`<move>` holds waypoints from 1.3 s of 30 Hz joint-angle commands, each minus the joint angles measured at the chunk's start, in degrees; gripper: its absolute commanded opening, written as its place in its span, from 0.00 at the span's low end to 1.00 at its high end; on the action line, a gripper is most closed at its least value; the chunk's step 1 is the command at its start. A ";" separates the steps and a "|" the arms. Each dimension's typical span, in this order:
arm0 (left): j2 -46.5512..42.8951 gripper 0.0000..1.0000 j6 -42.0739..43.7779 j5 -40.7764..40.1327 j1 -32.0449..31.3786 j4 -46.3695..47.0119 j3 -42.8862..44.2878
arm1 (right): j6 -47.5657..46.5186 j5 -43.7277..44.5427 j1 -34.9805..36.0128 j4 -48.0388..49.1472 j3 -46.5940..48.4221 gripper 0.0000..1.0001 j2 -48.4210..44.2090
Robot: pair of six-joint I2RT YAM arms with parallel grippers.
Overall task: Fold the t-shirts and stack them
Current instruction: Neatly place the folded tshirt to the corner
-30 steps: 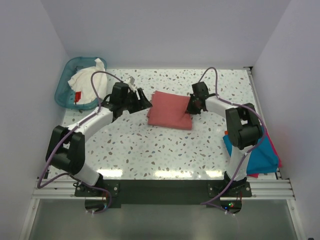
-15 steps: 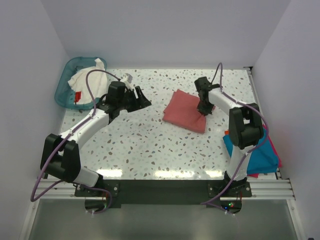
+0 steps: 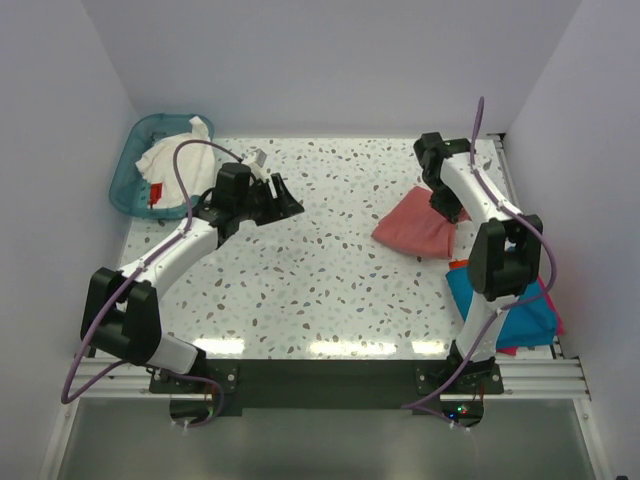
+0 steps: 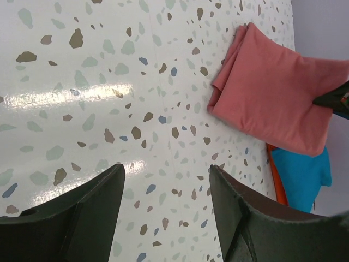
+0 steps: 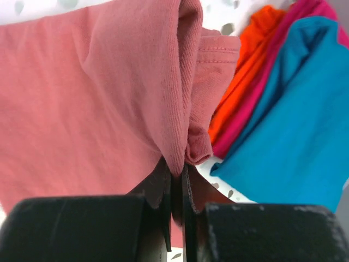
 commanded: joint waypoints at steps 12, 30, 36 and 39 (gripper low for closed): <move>-0.18 0.68 1.63 2.54 -2.18 -0.36 3.02 | 0.46 6.01 -9.59 -16.96 7.64 0.00 -8.26; -1.24 0.67 1.80 2.80 -4.12 -1.42 3.02 | -5.87 3.64 -16.89 -19.07 13.44 0.00 -15.29; -1.85 0.68 1.72 2.80 -4.47 -1.42 2.50 | -7.89 2.58 -19.17 -19.16 12.57 0.00 -19.51; -2.12 0.67 1.54 2.80 -5.17 -1.33 2.23 | -8.51 2.15 -20.49 -19.24 9.94 0.00 -22.94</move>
